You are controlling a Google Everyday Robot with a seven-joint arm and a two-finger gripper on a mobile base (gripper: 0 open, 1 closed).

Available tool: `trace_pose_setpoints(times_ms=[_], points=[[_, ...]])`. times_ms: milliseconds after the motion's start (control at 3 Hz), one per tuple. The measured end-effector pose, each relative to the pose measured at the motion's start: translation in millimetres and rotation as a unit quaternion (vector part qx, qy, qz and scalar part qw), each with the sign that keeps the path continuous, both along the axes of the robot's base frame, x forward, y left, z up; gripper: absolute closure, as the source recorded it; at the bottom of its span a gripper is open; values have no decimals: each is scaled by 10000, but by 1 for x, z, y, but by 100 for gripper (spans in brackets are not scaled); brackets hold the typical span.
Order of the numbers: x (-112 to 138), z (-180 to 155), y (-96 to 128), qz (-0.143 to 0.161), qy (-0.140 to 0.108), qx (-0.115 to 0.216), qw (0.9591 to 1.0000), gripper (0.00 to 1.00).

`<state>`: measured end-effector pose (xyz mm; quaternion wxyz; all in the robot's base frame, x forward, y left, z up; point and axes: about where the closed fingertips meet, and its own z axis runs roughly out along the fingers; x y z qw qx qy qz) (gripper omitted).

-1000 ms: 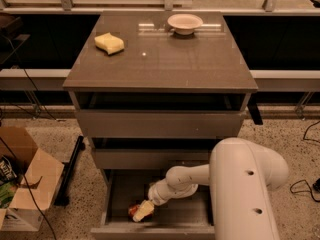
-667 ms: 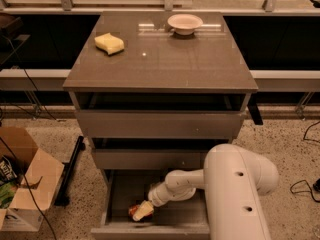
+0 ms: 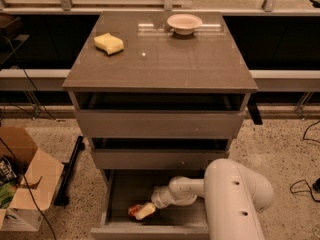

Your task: Pick coke can from bottom drawer and place on counter

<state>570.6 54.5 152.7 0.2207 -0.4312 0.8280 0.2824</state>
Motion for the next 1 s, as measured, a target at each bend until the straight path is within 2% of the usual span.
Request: trace_pose_setpoints(times_ms=[333, 667, 1000], points=[[1, -20, -5, -163, 82, 66, 9998, 0], [-13, -33, 3, -148, 208, 67, 9997, 0], [-31, -34, 15, -49, 254, 210, 9994, 18]])
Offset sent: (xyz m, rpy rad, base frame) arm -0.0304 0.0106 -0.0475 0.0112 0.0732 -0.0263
